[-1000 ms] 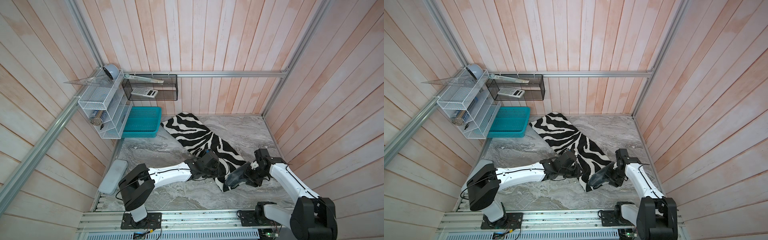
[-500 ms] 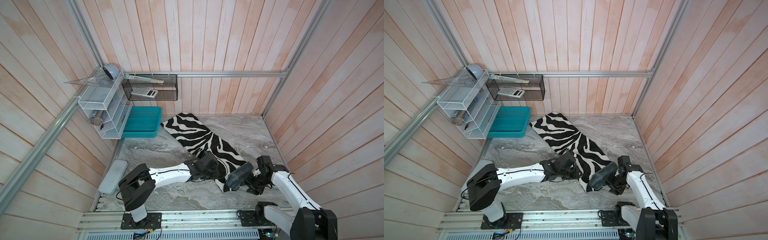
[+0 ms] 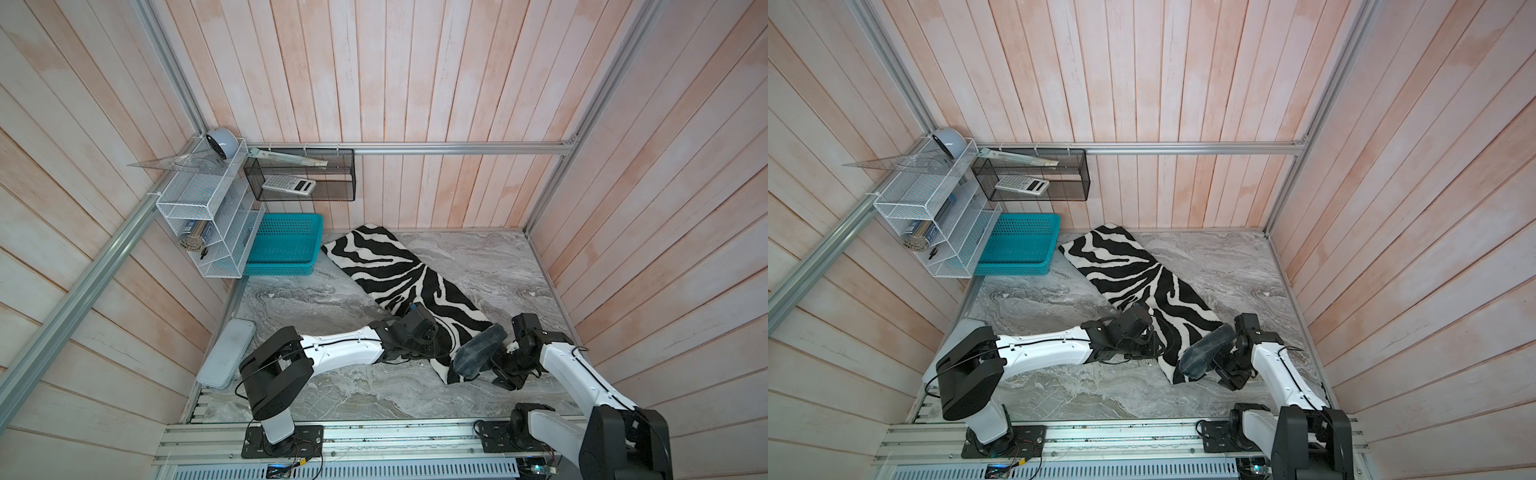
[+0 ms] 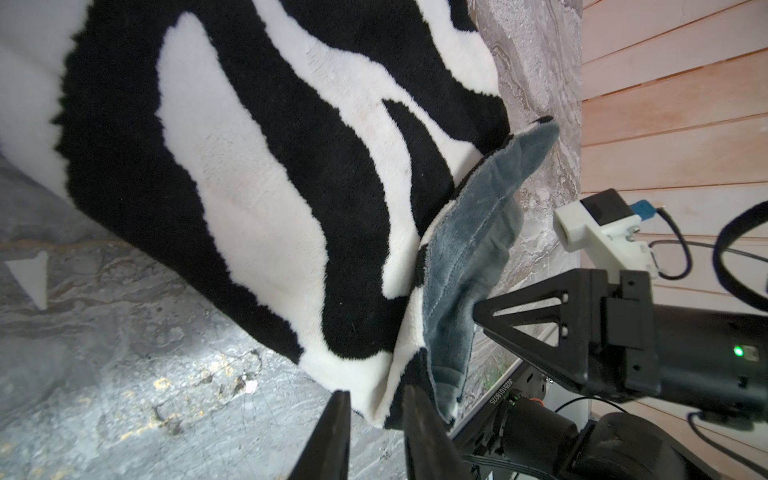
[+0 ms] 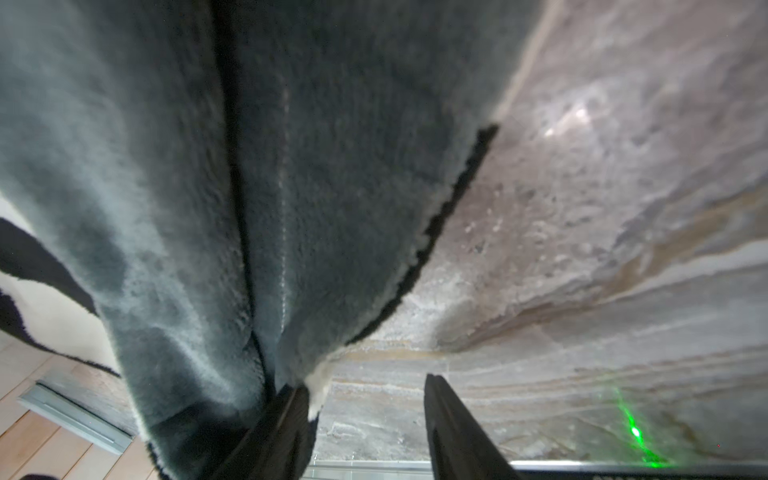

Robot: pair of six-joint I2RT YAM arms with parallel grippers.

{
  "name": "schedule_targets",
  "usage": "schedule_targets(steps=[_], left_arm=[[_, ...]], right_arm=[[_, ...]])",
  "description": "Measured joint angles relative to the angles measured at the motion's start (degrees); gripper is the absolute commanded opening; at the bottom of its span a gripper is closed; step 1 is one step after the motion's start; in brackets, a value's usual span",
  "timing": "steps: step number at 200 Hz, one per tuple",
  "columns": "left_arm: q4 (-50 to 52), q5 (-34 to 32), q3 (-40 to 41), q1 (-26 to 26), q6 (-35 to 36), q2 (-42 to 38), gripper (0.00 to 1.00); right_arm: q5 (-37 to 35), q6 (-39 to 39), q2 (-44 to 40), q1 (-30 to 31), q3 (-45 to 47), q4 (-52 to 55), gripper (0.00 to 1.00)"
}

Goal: Roll up the pillowcase
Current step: Roll the pillowcase at the center of the board.

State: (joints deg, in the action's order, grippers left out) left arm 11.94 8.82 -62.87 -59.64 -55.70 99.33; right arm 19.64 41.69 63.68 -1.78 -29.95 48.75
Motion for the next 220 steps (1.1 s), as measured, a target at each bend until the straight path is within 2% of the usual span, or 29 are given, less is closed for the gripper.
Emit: schedule_targets(steps=[24,79,121,130,142,156,171,193,220], left_arm=[[0.0,0.0,0.0,0.0,0.0,0.3,0.27],[0.0,0.4,-0.8,0.0,0.0,1.2,0.25],[0.1,0.9,-1.0,0.0,0.0,1.6,0.25],[0.1,1.0,-1.0,0.0,0.0,1.6,0.25],[0.1,1.0,-1.0,0.0,0.0,1.6,0.25],[0.1,1.1,-1.0,0.0,0.0,1.6,0.25],[0.1,1.1,-1.0,0.0,0.0,1.6,0.25],[0.1,1.0,-1.0,0.0,0.0,1.6,0.25],[0.1,1.1,-1.0,0.0,0.0,1.6,0.25]], right_arm=[[0.7,0.0,-1.0,-0.2,0.0,-1.7,0.50],[2.1,1.8,-9.2,-0.2,1.9,-3.4,0.51],[1.7,3.1,-6.3,-0.2,2.8,-4.0,0.50],[1.5,3.1,-4.9,-0.2,2.6,-4.0,0.47],[1.3,2.7,-2.6,-0.2,2.3,-4.3,0.37],[1.2,1.9,0.5,-0.4,1.7,-5.2,0.15],[1.6,0.9,4.1,-0.6,0.6,-5.9,0.00],[2.5,-0.8,6.7,-0.8,-0.2,-7.0,0.00],[2.6,-1.5,4.0,-0.8,-0.2,-6.7,0.00]])
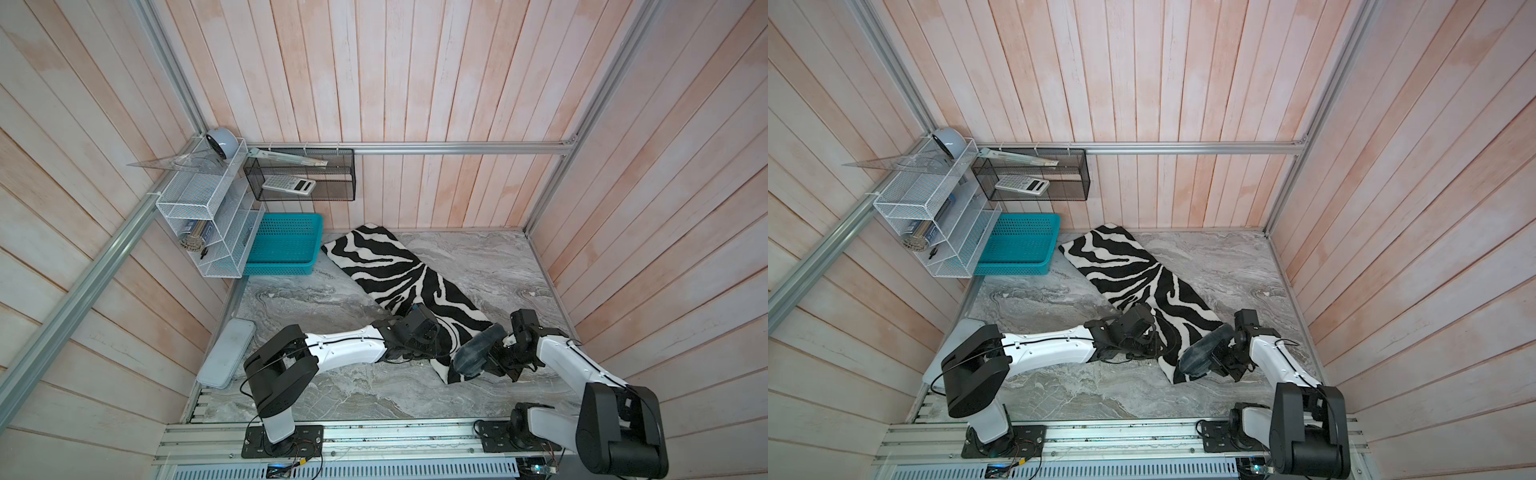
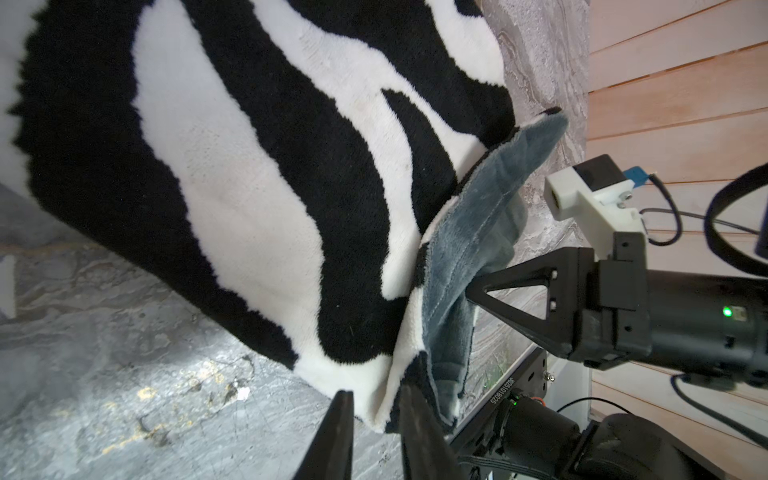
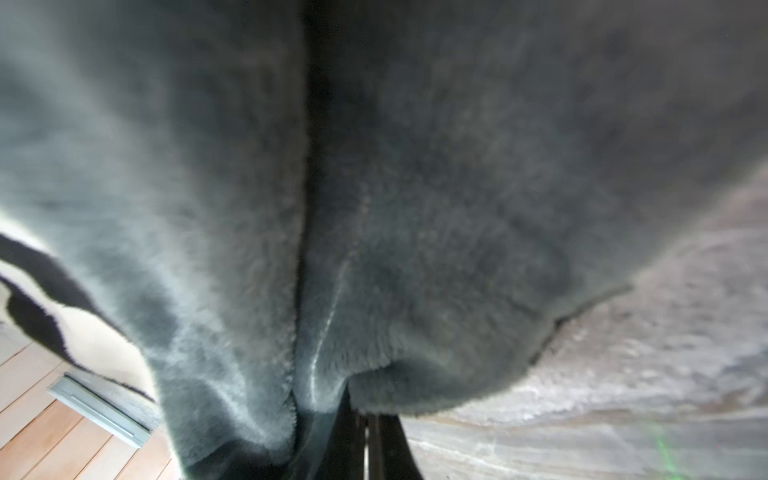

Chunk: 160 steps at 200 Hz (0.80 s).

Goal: Roll up the pillowcase
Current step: Roll the pillowcase at the center of the board.

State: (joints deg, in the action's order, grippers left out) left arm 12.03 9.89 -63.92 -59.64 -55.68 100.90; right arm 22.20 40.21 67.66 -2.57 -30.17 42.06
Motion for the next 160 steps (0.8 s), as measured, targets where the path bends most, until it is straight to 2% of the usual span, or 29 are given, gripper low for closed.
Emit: schedule_targets(steps=[31,58,108,160], left_arm=[[0.1,0.0,-0.2,0.0,0.0,0.0,0.25],[0.2,0.1,-0.4,0.1,0.2,0.0,0.25],[0.7,0.2,-1.3,0.1,0.2,0.1,0.24],[0.5,0.5,-1.6,0.2,0.2,0.8,0.24]], right_arm=[[0.0,0.0,-4.0,0.0,-1.6,1.9,0.00],[0.0,-0.9,-3.1,0.1,-5.4,3.9,0.00],[0.3,-7.5,10.0,1.9,-13.6,5.4,0.00],[-1.3,-11.5,17.0,7.9,-23.1,6.2,0.00]])
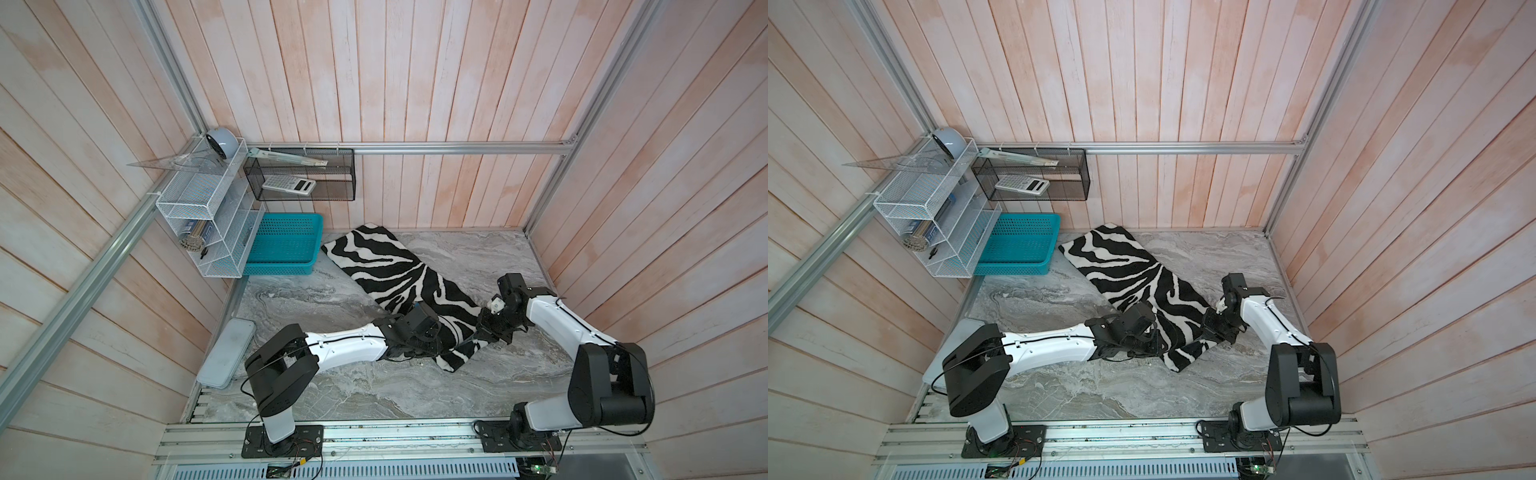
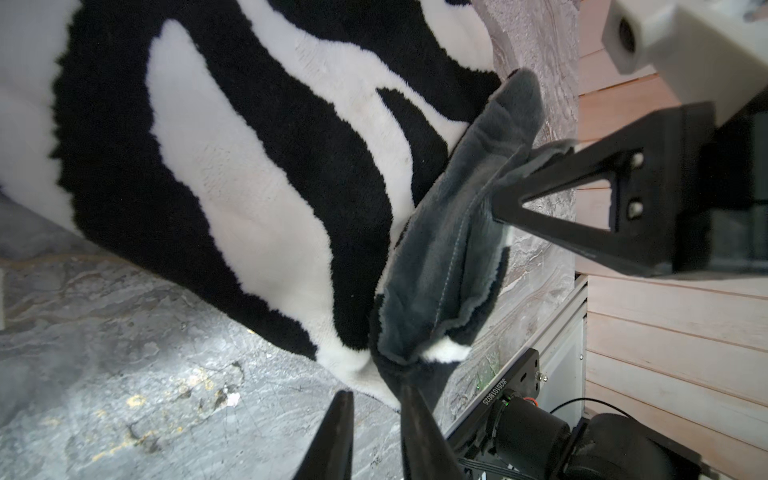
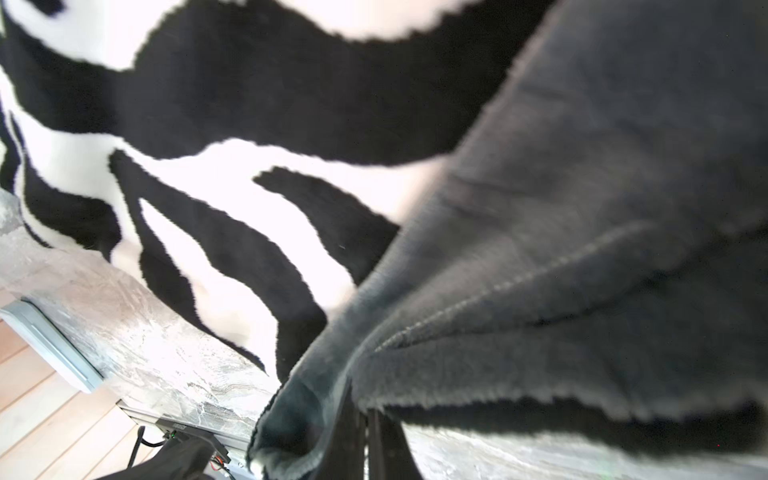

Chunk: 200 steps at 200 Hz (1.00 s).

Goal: Roll up the pillowcase
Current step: Roll the pillowcase at the center of the board.

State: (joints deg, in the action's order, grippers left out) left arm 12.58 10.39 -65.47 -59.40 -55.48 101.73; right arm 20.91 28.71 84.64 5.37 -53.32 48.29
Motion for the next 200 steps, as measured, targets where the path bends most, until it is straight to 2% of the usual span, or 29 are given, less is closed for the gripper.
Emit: schedule_targets(steps=[43,64,73,98,123,142,166,200], left_arm=[[-0.2,0.9,0.0,0.0,-0.2,1.0,0.24],[-0.6,1.4,0.0,-0.1,-0.5,1.1,0.25],[-1.0,1.6,-0.1,-0.1,-0.7,1.1,0.28],[-2.0,1.8,-0.1,-0.3,-1.6,1.2,0.39],[-3.2,2.6,-1.5,-0.4,-2.0,2.6,0.41],[-4.1,3.1,-3.1,-0.7,-2.2,4.7,0.39],[-4.9,3.3,-4.5,-1.0,-2.5,8.2,0.26],[-3.0,2.2,-5.1,-1.1,-2.9,12.2,0.25]], right_arm=[[0.1,0.4,8.0,3.9,-0.4,-3.4,0.08],[0.7,1.0,10.5,4.5,-0.5,-5.3,0.18],[1.0,1.1,11.0,4.5,-0.7,-5.9,0.22],[1.8,1.7,12.1,4.6,-1.1,-7.3,0.26],[1.9,1.9,12.2,4.6,-1.1,-7.6,0.27],[2.3,2.4,12.3,4.2,-1.0,-7.7,0.27],[2.6,3.0,12.3,3.5,-1.0,-8.0,0.27],[3.2,3.2,12.3,2.0,-1.0,-8.3,0.27]])
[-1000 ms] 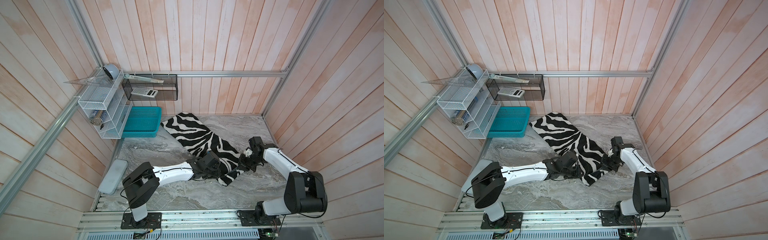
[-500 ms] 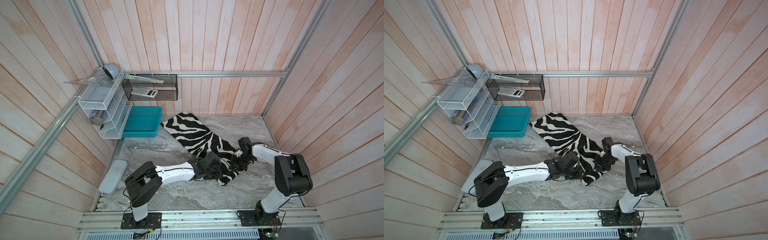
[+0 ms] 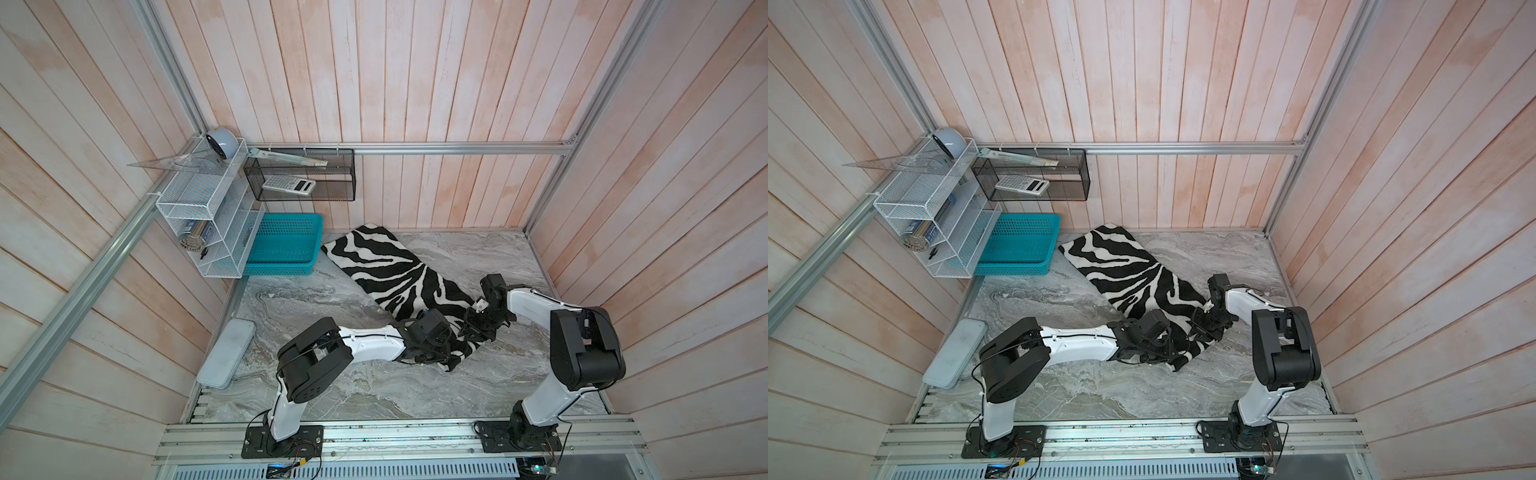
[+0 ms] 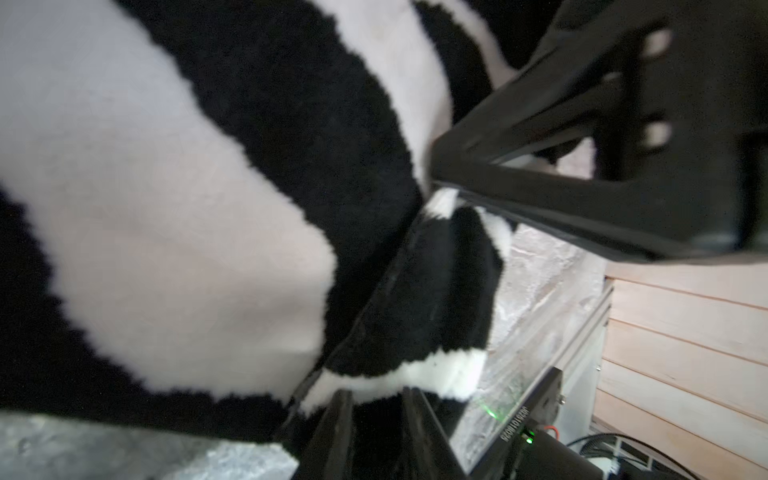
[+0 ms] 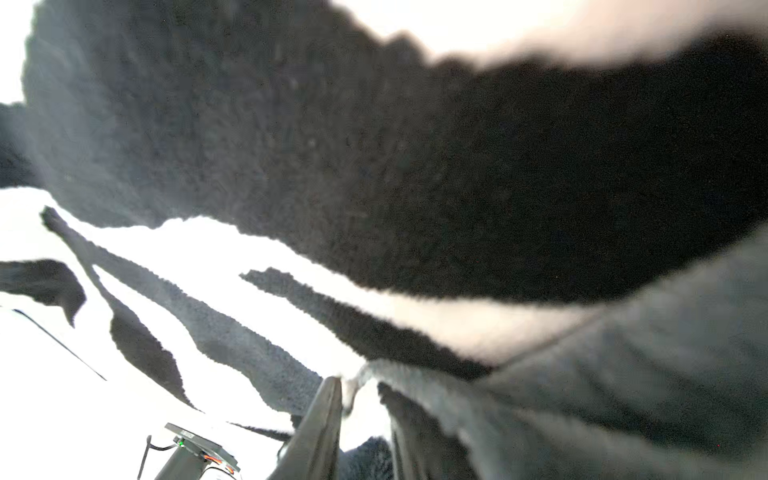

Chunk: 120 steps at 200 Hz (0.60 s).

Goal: Roll up the pillowcase
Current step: Roll the pillowcase at the center of the board.

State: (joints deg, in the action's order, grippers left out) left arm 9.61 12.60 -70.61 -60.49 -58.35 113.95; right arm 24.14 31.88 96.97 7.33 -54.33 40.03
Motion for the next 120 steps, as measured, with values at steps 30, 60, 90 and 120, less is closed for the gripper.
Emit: schedule_targets(steps=[30,60,90,120], left_arm=[[1.5,0.0,-2.2,0.3,-0.2,1.6,0.25],[2.3,0.1,-2.8,0.5,-0.2,2.1,0.25],[2.5,0.6,-2.8,0.8,-0.4,2.1,0.24],[1.8,1.4,-2.2,1.2,-1.0,2.1,0.23]], right_arm=[[0.4,0.1,-0.3,-0.5,0.0,0.0,0.33],[1.5,0.4,-4.3,-2.3,0.1,0.2,0.48],[1.2,1.0,-15.3,-5.0,1.6,1.5,0.52],[0.6,1.0,-22.3,-6.1,5.8,3.7,0.52]])
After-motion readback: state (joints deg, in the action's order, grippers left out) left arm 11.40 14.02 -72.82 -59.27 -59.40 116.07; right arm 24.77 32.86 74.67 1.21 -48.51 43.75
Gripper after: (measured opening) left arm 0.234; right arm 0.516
